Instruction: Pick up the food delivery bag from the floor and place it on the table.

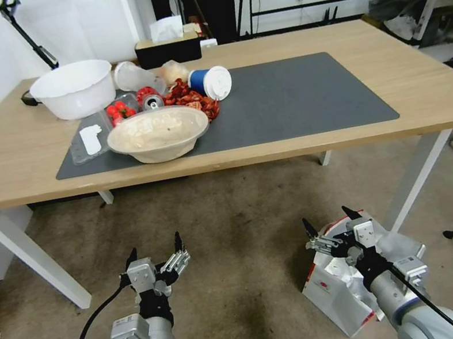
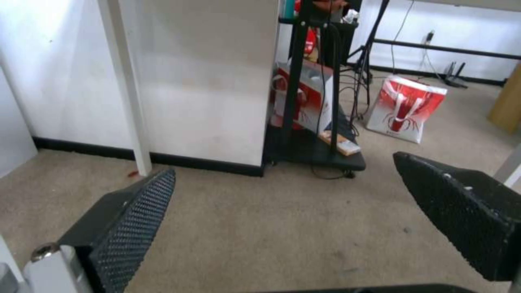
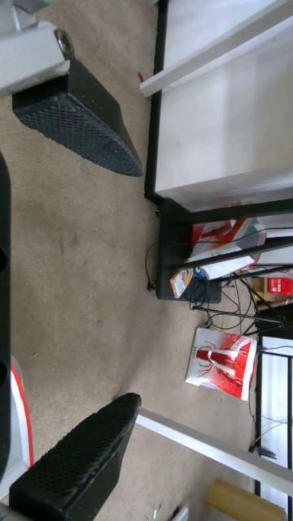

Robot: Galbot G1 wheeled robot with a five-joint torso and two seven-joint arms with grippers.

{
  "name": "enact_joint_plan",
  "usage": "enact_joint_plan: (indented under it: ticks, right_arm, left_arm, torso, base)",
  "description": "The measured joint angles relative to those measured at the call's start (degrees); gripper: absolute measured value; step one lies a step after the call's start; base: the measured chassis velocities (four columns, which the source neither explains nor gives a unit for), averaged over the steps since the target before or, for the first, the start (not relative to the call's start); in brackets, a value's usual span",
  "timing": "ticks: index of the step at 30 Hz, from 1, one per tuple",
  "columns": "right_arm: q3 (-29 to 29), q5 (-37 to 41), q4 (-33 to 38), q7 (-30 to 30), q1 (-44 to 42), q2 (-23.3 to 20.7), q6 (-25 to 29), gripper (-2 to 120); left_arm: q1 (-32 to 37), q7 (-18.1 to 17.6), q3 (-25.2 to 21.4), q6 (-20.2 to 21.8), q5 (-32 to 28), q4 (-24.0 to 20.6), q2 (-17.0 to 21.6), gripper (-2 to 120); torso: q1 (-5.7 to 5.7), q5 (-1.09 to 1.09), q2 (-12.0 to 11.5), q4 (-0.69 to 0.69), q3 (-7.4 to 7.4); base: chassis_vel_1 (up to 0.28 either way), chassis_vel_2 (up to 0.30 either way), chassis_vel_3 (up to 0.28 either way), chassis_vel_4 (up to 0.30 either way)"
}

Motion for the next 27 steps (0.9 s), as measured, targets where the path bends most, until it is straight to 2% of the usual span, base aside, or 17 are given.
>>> enact_joint_plan:
  ticks: [27]
  right_arm:
    - [0.2,0.0,-0.1,-0.1,-0.1,-0.2,0.1,100]
  left_arm:
    - [-0.1,0.1,0.1,-0.3,0.5,0.9,-0.5,100]
  torso:
    - [-2.23,0.00,-6.4,0.00,-4.18]
  base:
    - [0.000,0.000,0.000,0.000]
